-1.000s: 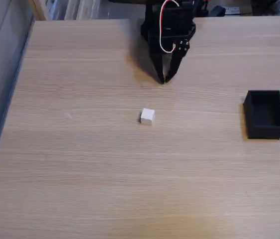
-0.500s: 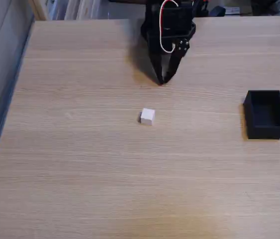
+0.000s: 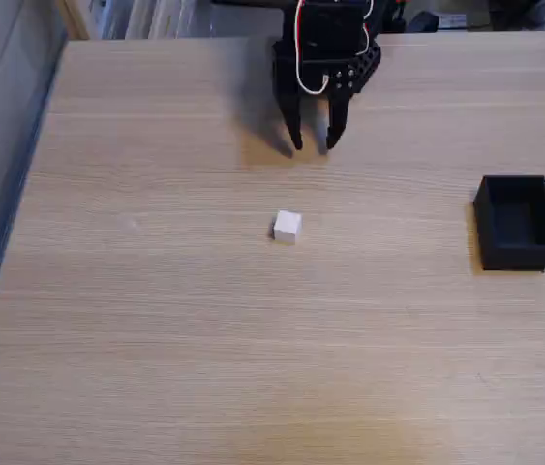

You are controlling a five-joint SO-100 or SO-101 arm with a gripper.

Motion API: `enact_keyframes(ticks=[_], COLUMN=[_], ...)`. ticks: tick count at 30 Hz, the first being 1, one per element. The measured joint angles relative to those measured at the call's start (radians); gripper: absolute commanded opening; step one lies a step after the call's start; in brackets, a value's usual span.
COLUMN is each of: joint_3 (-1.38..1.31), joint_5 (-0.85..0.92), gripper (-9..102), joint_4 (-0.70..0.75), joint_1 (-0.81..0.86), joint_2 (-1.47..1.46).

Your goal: Pick a white block and place it in the black box.

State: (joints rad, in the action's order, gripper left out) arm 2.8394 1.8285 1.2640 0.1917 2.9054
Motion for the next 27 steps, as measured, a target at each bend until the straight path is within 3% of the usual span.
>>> enact_keyframes(ticks=[9,27], joint_3=[-0.092,-0.305], joint_5=[0.028,-0.057], gripper=[26,27], joint_4=[-0.107,-0.342], joint_1=[0.034,0.074], joint_2=[-0.245,-0.703])
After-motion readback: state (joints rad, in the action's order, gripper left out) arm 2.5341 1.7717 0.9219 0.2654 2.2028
